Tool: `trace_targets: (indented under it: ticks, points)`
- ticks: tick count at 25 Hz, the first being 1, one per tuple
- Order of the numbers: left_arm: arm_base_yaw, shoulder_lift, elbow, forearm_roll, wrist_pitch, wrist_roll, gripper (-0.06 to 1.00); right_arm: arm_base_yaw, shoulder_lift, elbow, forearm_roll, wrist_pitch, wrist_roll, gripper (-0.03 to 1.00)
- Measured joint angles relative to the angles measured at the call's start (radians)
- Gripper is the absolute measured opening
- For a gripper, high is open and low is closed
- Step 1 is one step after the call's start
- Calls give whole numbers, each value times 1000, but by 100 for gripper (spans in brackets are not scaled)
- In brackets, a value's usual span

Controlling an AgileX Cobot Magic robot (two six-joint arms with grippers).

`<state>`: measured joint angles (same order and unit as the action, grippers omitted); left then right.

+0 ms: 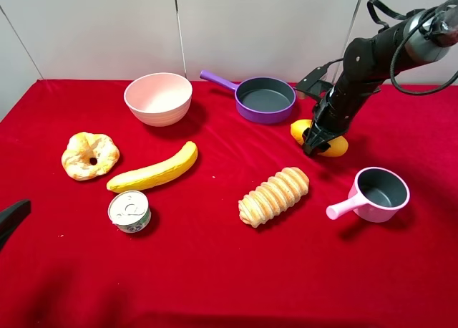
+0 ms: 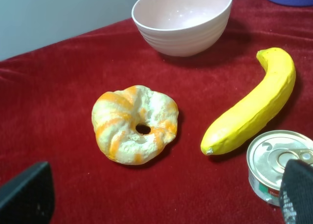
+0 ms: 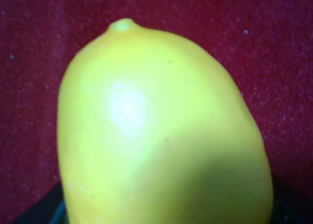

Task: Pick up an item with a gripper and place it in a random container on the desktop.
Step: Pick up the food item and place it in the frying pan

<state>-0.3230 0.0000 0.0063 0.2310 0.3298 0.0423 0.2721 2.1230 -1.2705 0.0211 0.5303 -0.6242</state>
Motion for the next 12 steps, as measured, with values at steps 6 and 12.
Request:
trace_targets:
  ticks: [6, 12]
  points:
    - [0, 0, 0, 0, 0, 0, 91, 0, 0, 0, 0, 2, 0, 45]
    - [0, 0, 0, 0, 0, 0, 91, 0, -17, -20, 0, 44, 0, 45]
